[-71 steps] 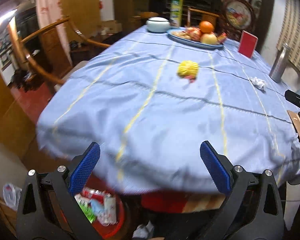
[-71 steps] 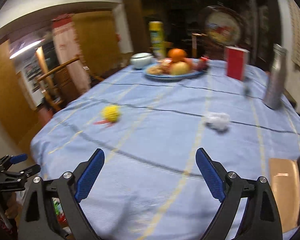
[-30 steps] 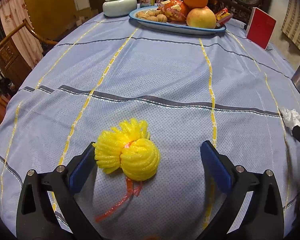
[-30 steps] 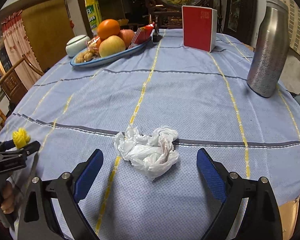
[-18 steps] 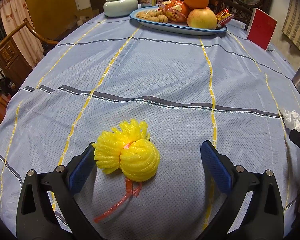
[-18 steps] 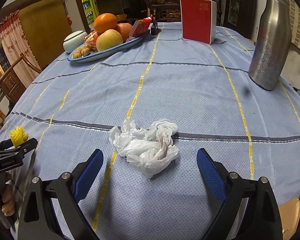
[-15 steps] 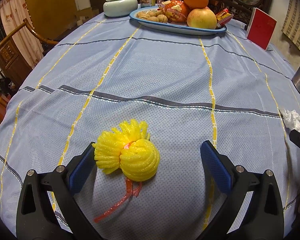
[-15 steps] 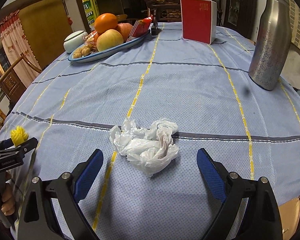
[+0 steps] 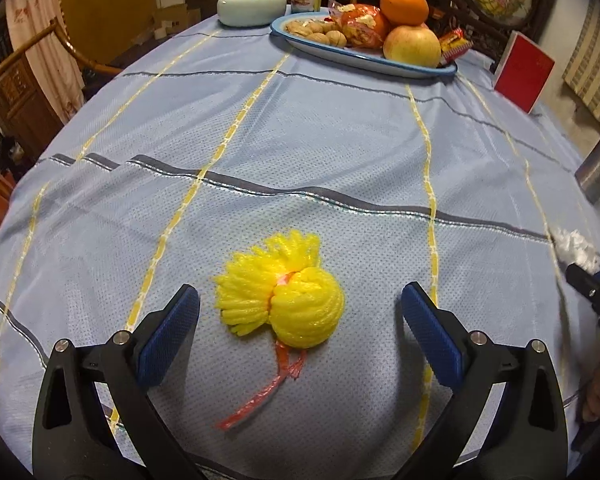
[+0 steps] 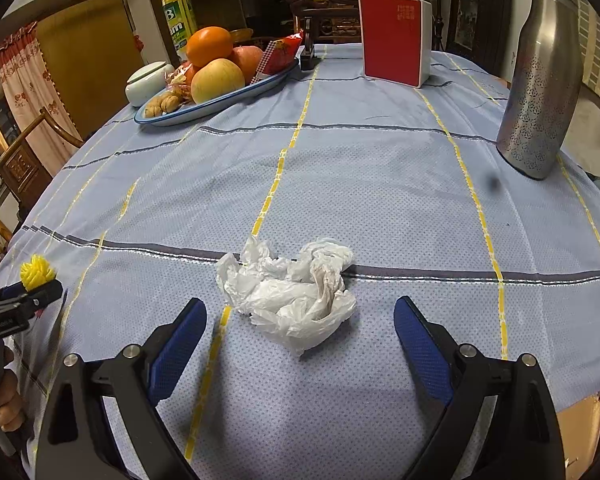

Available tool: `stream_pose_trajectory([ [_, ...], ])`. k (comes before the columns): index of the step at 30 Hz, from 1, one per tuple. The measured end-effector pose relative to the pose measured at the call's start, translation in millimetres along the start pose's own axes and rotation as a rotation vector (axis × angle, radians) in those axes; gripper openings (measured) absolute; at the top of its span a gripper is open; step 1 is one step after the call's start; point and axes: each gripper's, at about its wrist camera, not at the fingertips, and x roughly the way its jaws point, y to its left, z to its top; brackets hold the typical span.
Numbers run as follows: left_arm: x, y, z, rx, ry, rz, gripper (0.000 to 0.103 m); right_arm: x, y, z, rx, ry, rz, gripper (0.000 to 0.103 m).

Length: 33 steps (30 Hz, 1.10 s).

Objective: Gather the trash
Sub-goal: 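Grasp the yellow mesh fruit net with the left tool, then grasp the white crumpled tissue with the right tool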

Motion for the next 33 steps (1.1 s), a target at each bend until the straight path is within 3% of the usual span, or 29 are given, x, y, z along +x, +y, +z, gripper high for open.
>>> stream_pose_trajectory([
  [3,-2.0,2.3,0.1,-0.011,-0.006,-0.02,0.094,0.3,-0.2,0.2,0.0,0.0,0.001,0.094],
  [6,-4.8,2.7,-0.2,-0.01,-0.02,-0.031,0.085,0.3,0.5,-0.1,0.0,0.0,0.0,0.094],
  [11,-8.1,1.4,-2.0,0.005,-0.042,-0.018,0.057,0.4,-0.2,0.4,0.001,0.0,0.001,0.094],
  [13,-9.4,3.7,-1.8,-0.003,-0.048,-0.036,0.051,0.5,-0.1,0.5,0.002,0.0,0.001,0.094],
  [25,-15.6,1.5,-1.7,0.012,-0.079,-0.056,0.048,-1.0,-3.3,1.2,0.025,-0.011,0.013,0.091],
  [29,-15.5,-0.2,-1.7,0.019,-0.081,-0.056,0.048,-1.3,-1.6,1.3,0.007,-0.021,0.005,0.077],
  [31,-15.6,-0.1,-1.9,0.019,-0.082,-0.058,0.048,-2.4,0.5,1.0,-0.012,-0.03,-0.005,0.06],
  [32,-15.6,0.1,-1.7,0.019,-0.083,-0.059,0.048,-2.6,1.7,1.1,-0.022,-0.03,0.0,0.042],
  [33,-15.8,0.3,-1.9,0.019,-0.084,-0.06,0.048,-3.1,2.2,1.3,-0.023,-0.028,0.015,0.035],
])
